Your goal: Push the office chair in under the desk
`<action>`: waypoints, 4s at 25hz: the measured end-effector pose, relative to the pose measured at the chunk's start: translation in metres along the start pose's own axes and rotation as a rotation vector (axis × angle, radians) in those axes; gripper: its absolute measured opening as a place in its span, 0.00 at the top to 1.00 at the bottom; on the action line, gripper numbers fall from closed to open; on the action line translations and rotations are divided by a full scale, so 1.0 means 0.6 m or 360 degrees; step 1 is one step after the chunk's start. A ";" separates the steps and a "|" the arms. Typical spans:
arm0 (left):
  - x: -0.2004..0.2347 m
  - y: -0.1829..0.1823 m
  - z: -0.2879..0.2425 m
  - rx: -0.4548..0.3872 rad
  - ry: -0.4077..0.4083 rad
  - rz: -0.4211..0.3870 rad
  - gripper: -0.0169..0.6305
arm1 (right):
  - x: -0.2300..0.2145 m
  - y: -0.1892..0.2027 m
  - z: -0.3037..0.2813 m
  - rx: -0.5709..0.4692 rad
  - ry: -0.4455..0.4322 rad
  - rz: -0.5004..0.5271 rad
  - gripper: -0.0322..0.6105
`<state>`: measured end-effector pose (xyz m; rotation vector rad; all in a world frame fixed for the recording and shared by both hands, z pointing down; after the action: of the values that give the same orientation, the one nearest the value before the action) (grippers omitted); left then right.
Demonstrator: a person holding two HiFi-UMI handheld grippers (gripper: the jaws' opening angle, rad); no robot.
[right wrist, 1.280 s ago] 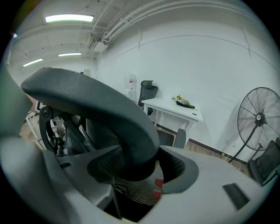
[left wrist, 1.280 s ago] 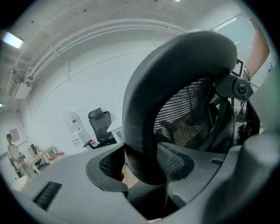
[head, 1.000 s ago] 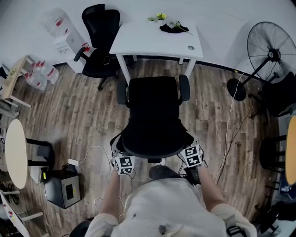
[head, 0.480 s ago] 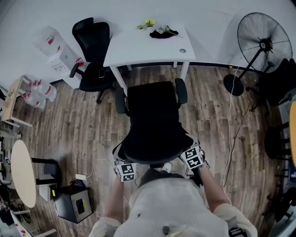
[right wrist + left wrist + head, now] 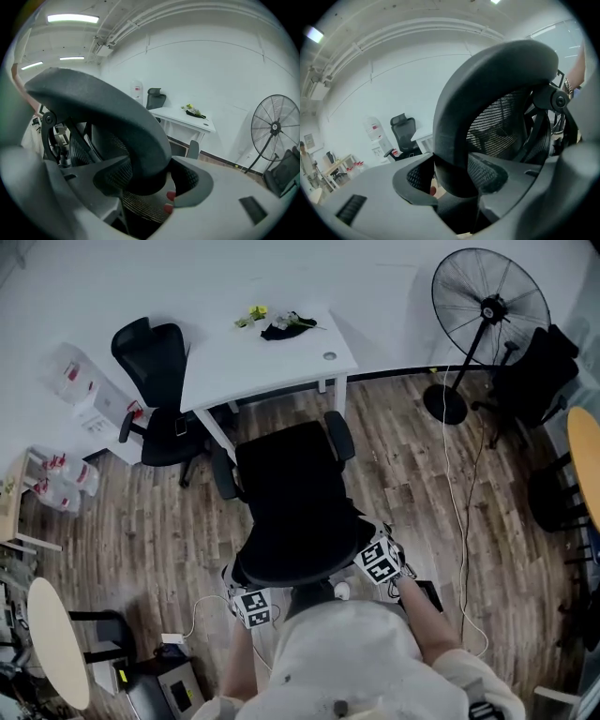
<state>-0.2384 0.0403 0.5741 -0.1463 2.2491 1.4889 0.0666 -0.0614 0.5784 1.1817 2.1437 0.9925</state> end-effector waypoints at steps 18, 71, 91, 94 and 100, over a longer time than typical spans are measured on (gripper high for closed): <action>0.006 0.005 0.002 0.0003 0.0034 -0.0014 0.60 | 0.015 0.002 0.004 0.0006 0.0056 -0.0013 0.54; 0.037 -0.062 -0.237 -0.0006 0.0066 -0.0011 0.62 | -0.148 -0.110 -0.128 -0.0064 -0.0009 0.0070 0.53; 0.013 -0.081 -0.272 -0.0012 0.0022 -0.0019 0.61 | -0.201 -0.114 -0.142 -0.0073 -0.0063 0.0097 0.53; 0.012 -0.084 -0.277 -0.0001 0.0023 -0.0012 0.62 | -0.208 -0.121 -0.142 -0.0076 -0.0067 0.0109 0.53; 0.003 -0.087 -0.276 -0.0013 0.0016 -0.0022 0.61 | -0.213 -0.116 -0.139 -0.0094 -0.0069 0.0120 0.53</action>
<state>-0.2725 -0.1297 0.5826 -0.1717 2.2458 1.4939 0.0368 -0.2264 0.5841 1.2520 2.0359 1.0456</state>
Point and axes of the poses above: the fingertips, and each gripper's own axes: z backward along the fingers, x to its left, y out of its underside, the point moved 7 cm from there along z, backward along the fingers, and after that the axes turned 15 degrees about -y, right-handed, at the moved point
